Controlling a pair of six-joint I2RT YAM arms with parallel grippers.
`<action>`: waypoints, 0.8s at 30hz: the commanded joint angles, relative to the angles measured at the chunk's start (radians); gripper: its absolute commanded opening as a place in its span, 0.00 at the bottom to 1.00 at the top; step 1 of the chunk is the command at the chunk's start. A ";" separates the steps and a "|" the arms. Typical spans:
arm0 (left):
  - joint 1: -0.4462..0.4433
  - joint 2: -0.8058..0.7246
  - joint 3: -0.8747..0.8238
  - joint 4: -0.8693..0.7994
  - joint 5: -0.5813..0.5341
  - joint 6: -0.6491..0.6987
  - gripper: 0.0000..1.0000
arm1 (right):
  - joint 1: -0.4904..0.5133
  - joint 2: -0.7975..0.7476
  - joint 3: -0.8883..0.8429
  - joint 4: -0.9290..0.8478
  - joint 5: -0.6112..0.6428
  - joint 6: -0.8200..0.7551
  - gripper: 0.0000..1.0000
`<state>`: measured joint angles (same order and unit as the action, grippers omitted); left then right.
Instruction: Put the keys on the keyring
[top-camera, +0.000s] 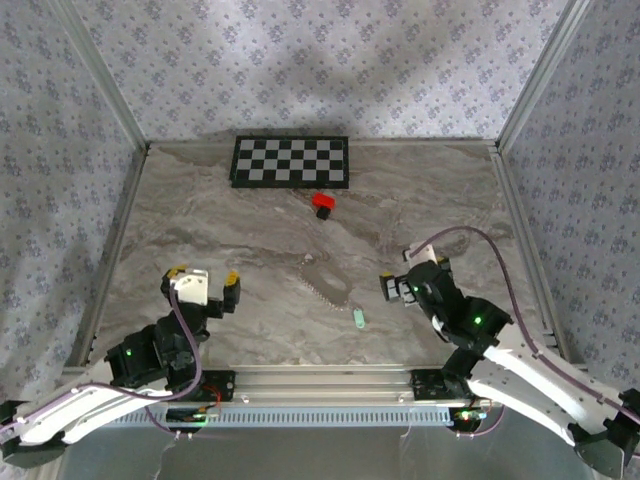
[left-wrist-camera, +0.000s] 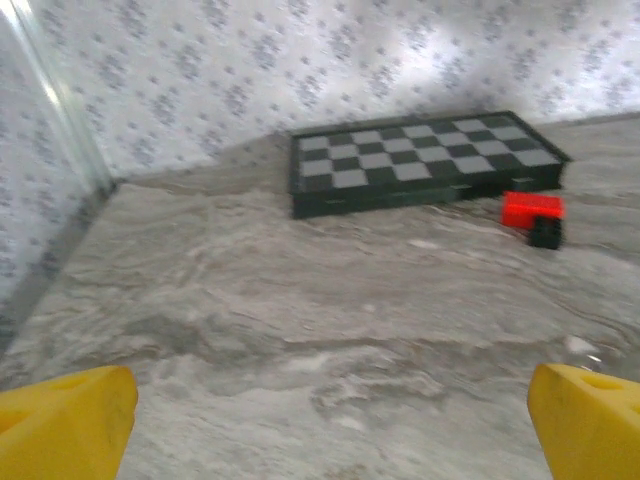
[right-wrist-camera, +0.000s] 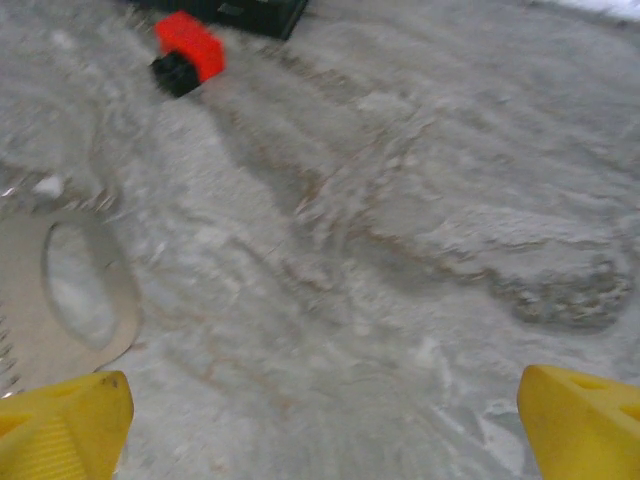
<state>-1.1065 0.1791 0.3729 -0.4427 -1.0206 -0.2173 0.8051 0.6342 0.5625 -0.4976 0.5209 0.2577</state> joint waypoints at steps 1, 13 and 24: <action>0.037 -0.014 -0.044 0.129 -0.098 0.103 0.99 | -0.024 -0.083 -0.051 0.082 0.148 -0.028 1.00; 0.288 0.144 -0.149 0.299 -0.061 0.207 0.99 | -0.193 -0.206 -0.243 0.275 0.230 -0.102 1.00; 0.550 0.121 -0.249 0.423 0.206 0.178 1.00 | -0.372 -0.208 -0.327 0.377 0.151 -0.156 1.00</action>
<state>-0.6117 0.2848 0.1379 -0.1070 -0.9138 -0.0269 0.4507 0.4290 0.2764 -0.1944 0.6853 0.1368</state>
